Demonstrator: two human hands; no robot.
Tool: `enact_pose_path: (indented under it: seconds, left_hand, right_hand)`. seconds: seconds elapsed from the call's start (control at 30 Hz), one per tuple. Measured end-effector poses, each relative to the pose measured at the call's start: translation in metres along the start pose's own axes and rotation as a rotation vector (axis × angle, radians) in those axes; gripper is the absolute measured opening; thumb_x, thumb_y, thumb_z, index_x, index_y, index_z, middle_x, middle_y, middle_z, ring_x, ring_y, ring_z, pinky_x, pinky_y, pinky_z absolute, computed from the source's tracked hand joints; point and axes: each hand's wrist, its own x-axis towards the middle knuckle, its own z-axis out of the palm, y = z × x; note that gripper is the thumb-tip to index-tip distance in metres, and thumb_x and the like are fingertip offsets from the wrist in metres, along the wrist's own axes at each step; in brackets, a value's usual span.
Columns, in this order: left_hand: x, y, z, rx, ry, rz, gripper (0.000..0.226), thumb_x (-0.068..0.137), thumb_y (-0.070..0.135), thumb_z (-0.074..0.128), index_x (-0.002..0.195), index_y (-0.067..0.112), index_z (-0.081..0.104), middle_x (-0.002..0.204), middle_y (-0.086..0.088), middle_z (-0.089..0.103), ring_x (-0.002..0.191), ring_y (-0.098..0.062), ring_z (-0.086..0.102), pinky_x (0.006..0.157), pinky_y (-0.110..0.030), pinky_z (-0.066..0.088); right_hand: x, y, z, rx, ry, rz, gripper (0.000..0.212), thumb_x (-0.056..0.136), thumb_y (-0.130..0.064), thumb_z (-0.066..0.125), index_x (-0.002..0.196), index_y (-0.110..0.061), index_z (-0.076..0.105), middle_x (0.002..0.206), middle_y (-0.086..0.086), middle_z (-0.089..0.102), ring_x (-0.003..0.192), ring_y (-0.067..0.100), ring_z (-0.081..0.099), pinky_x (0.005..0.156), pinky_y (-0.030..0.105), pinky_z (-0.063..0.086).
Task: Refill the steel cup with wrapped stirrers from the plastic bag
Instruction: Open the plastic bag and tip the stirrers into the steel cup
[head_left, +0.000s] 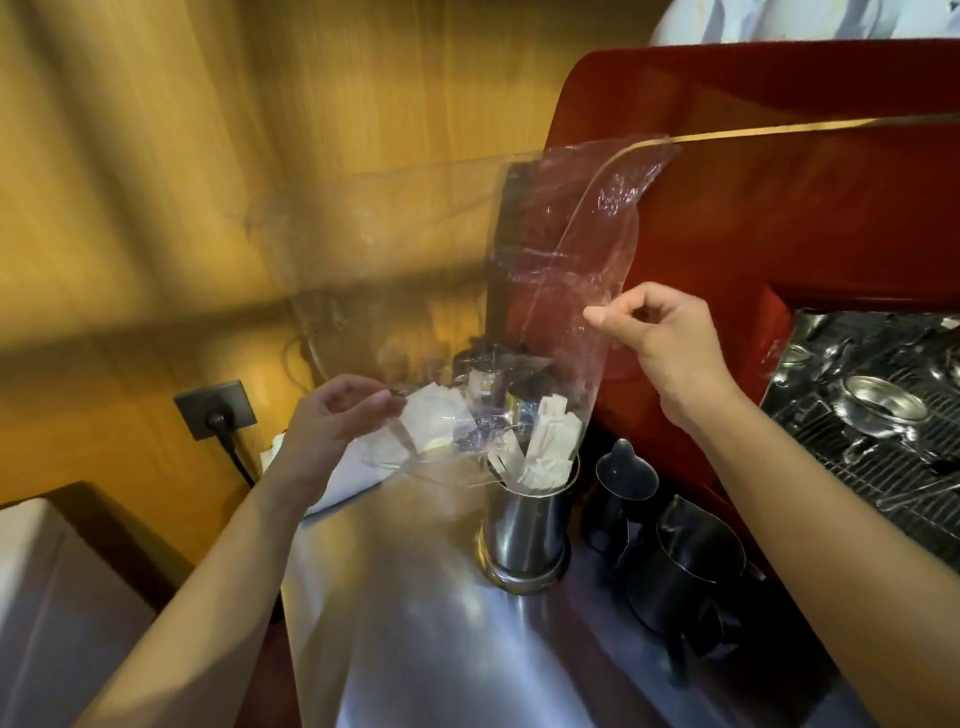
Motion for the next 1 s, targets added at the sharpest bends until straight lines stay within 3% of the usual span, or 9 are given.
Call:
enact_pose_path:
  seconds: [0.13, 0.23, 0.37, 0.5, 0.6, 0.77, 1.0]
  left_hand:
    - [0.001, 0.005, 0.000, 0.001, -0.006, 0.047, 0.020, 0.082, 0.017, 0.063, 0.093, 0.000, 0.064, 0.078, -0.007, 0.074, 0.076, -0.018, 0.070, 0.069, -0.019, 0.056]
    - [0.001, 0.004, 0.003, -0.020, 0.057, 0.075, 0.008, 0.084, 0.011, 0.062, 0.087, 0.004, 0.064, 0.076, -0.006, 0.073, 0.074, -0.017, 0.068, 0.069, -0.019, 0.055]
    - [0.004, 0.007, 0.004, -0.051, 0.054, 0.092, 0.003, 0.083, 0.008, 0.062, 0.084, 0.007, 0.065, 0.076, -0.006, 0.074, 0.075, -0.019, 0.069, 0.069, -0.021, 0.056]
    - [0.007, 0.008, 0.002, -0.081, 0.076, 0.066, 0.010, 0.084, 0.005, 0.061, 0.078, 0.012, 0.065, 0.067, -0.001, 0.074, 0.069, -0.017, 0.070, 0.066, -0.023, 0.058]
    - [0.006, 0.007, -0.001, -0.097, 0.085, 0.048, 0.003, 0.084, 0.010, 0.062, 0.083, 0.010, 0.064, 0.071, -0.001, 0.075, 0.072, -0.017, 0.070, 0.066, -0.024, 0.058]
    - [0.002, 0.016, -0.001, -0.067, 0.083, 0.094, 0.010, 0.084, 0.020, 0.062, 0.087, 0.012, 0.066, 0.072, 0.001, 0.073, 0.074, -0.018, 0.069, 0.068, -0.025, 0.058]
    - [0.004, 0.048, -0.009, -0.030, 0.146, 0.159, 0.011, 0.085, 0.022, 0.062, 0.078, 0.018, 0.070, 0.071, 0.001, 0.073, 0.069, -0.015, 0.068, 0.060, -0.022, 0.056]
  right_hand:
    - [-0.003, 0.000, -0.003, 0.030, -0.023, -0.014, 0.021, 0.077, -0.013, 0.070, 0.064, -0.013, 0.054, 0.068, -0.009, 0.071, 0.066, 0.026, 0.056, 0.053, 0.024, 0.044]
    - [-0.007, 0.001, -0.003, 0.085, -0.041, -0.002, 0.022, 0.079, -0.012, 0.068, 0.067, -0.015, 0.050, 0.063, 0.007, 0.067, 0.070, 0.034, 0.059, 0.061, 0.033, 0.042]
    - [-0.006, -0.001, -0.005, 0.153, 0.026, -0.022, 0.023, 0.078, -0.002, 0.067, 0.073, -0.015, 0.049, 0.055, -0.002, 0.069, 0.064, 0.028, 0.067, 0.059, 0.040, 0.045]
    - [-0.009, 0.006, -0.009, 0.130, 0.008, -0.014, 0.020, 0.075, -0.007, 0.071, 0.087, -0.015, 0.058, 0.061, -0.002, 0.069, 0.067, 0.029, 0.060, 0.058, 0.029, 0.049]
    - [-0.015, 0.018, -0.008, 0.091, -0.039, 0.019, 0.012, 0.078, -0.007, 0.068, 0.080, -0.019, 0.067, 0.069, 0.012, 0.067, 0.075, 0.032, 0.057, 0.066, 0.037, 0.047]
    - [-0.012, 0.020, -0.007, 0.093, 0.016, 0.018, 0.021, 0.082, -0.006, 0.063, 0.069, -0.021, 0.068, 0.061, -0.004, 0.071, 0.068, 0.027, 0.057, 0.054, 0.022, 0.048]
    - [0.002, 0.005, -0.009, 0.144, 0.024, -0.012, 0.020, 0.084, -0.009, 0.062, 0.069, -0.022, 0.065, 0.063, -0.002, 0.071, 0.057, 0.015, 0.061, 0.050, 0.024, 0.049]
